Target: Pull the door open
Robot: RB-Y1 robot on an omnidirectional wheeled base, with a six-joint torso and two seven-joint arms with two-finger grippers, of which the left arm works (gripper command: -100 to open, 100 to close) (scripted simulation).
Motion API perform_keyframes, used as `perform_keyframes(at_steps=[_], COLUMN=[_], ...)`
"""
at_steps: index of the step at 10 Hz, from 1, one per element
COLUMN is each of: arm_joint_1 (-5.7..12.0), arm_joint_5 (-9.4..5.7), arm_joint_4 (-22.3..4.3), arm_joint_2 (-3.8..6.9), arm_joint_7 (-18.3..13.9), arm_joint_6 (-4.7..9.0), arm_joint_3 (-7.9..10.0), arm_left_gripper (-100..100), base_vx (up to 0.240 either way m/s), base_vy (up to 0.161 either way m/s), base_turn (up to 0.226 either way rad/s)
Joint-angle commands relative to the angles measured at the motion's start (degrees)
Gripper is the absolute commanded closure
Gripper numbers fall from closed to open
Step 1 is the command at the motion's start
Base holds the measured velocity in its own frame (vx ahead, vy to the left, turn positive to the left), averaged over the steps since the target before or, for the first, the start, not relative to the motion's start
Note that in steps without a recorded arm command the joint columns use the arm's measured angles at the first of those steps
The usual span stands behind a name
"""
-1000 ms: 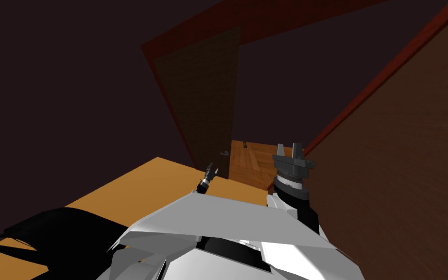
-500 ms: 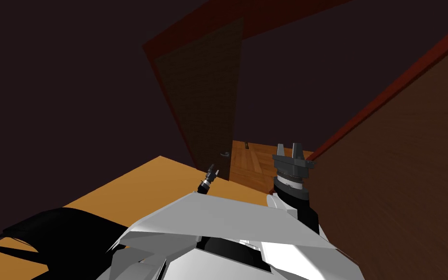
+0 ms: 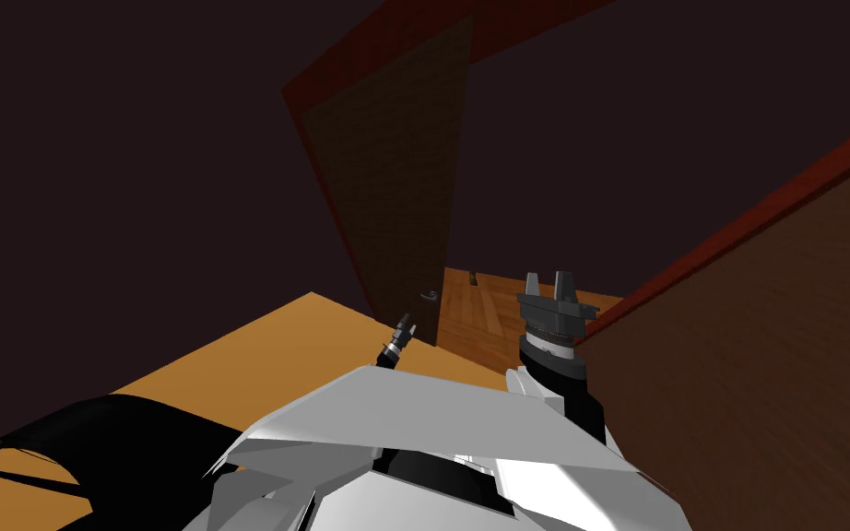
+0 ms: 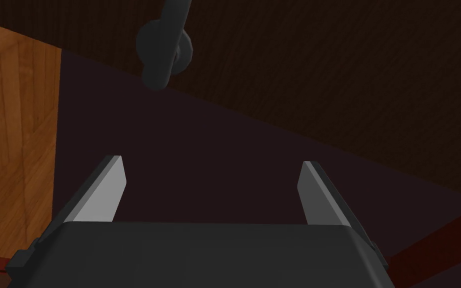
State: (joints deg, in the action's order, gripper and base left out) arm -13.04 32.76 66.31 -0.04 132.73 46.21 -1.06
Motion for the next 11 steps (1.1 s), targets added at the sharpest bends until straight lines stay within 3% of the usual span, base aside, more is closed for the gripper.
perform_keyframes(at_steps=[1, 7, 10, 11], arm_joint_1=[0.05, 0.91, 0.91, 1.04], arm_joint_5=[0.31, 2.1, 2.1, 2.38], arm_joint_4=[-0.37, -3.81, -3.81, -4.36], arm_joint_2=[-0.13, -1.01, -1.01, -1.17], arm_joint_7=[1.81, 11.0, 11.0, 12.51], arm_joint_6=[0.0, 0.53, 0.53, 0.61], arm_joint_3=[-0.04, 0.07, 0.07, 0.09], arm_left_gripper=[-100, -100, -100, -100], base_vx=[0.062, 0.037, -0.006, -0.011], base_vy=[-0.03, -0.006, -0.003, -0.027], base_turn=[0.031, 0.057, 0.011, -0.026])
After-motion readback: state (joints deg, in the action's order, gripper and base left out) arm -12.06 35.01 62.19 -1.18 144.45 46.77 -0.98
